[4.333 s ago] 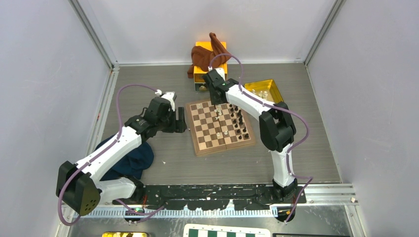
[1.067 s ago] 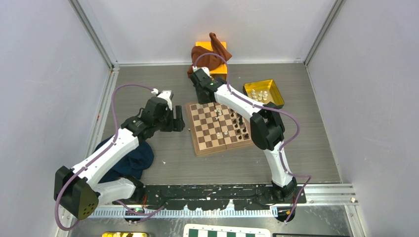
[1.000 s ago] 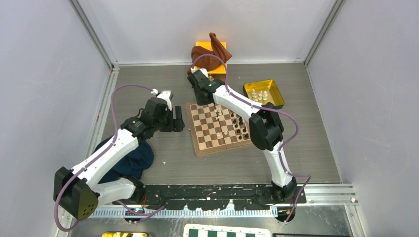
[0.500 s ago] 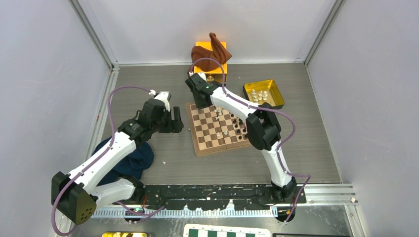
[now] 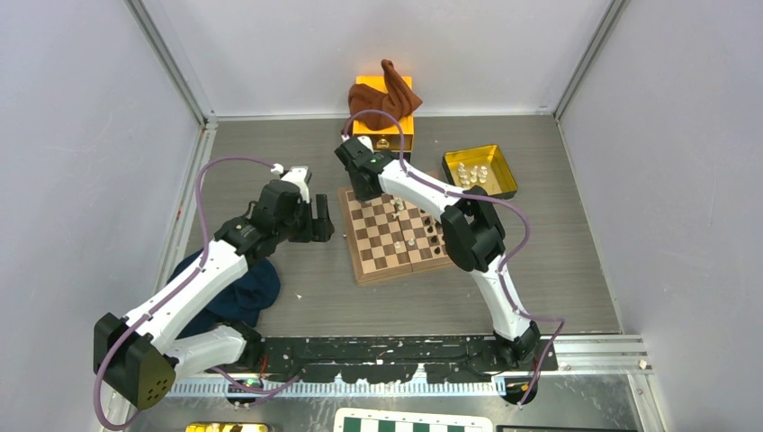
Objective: Set up the chess pieces on the board
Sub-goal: Place the chess piece on the chessboard.
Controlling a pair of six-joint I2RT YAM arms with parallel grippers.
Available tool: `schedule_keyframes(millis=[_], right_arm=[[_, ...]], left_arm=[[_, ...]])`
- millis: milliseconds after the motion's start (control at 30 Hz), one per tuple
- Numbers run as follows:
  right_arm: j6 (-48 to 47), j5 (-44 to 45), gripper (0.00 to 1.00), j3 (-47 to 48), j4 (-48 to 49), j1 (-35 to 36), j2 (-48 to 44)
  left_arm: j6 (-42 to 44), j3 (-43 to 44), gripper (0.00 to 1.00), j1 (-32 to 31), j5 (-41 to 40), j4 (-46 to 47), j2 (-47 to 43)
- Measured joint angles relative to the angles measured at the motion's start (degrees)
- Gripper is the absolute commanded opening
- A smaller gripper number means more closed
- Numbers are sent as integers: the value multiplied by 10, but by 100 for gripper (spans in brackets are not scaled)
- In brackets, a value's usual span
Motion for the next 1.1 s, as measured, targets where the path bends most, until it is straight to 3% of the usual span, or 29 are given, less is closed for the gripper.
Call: schedule_keyframes(millis=[833,1100], right_arm=[[0,-14,3,34,-5,0,33],[0,-16,12,37,-5,0,33]], left_arm=[[1,0,75,5,-4,0,3],[1,0,75,8,-4,1,8]])
